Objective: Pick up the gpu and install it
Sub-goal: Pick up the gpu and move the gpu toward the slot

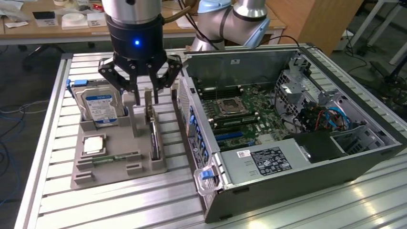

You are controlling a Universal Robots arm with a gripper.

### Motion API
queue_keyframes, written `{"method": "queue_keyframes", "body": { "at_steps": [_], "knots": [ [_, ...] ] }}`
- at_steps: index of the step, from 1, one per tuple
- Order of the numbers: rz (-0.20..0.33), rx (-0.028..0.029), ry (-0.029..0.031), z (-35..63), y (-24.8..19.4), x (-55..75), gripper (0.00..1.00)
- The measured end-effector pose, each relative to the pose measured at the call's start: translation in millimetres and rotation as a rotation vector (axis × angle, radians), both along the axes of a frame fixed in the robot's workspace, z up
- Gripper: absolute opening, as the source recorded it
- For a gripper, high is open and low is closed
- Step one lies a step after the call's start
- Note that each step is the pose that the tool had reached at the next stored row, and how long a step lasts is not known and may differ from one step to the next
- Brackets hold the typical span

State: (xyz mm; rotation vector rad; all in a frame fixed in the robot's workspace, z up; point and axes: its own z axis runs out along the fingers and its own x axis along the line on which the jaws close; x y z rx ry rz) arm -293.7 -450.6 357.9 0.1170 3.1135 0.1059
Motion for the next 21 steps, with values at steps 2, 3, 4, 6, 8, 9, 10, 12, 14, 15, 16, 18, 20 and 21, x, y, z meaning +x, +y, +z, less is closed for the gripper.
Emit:
{"method": "queue_keyframes", "body": {
  "at_steps": [2,3,4,6,8,9,10,12,14,15,16,18,20,21],
  "knots": [
    [0.000,0.0010,0.0001,-3.5,0.0,0.0,0.42],
    [0.000,0.0014,0.0000,-5.4,0.0,0.0,0.42],
    [0.000,0.0016,0.0000,-7.2,0.0,0.0,0.42],
    [0.000,0.0021,0.0001,-10.8,0.0,0.0,0.42],
    [0.000,0.0023,0.0000,-14.5,0.0,0.0,0.42],
    [0.000,0.0022,0.0000,-16.2,0.0,0.0,0.42],
    [0.000,0.0024,-0.0001,-18.1,0.0,0.0,0.42],
    [0.000,0.0025,0.0001,-21.8,0.0,0.0,0.42],
    [0.000,0.0025,0.0001,-25.3,0.0,0.0,0.42],
    [0.000,0.0025,0.0000,-26.8,0.0,0.0,0.42],
    [0.000,0.0025,0.0000,-28.0,0.0,0.0,0.42],
    [0.000,0.0023,0.0002,-28.9,0.0,0.0,0.42],
    [0.000,0.0023,0.0002,-28.9,0.0,0.0,0.42],
    [0.000,0.0024,0.0001,-28.9,0.0,0.0,0.42]
  ]
}}
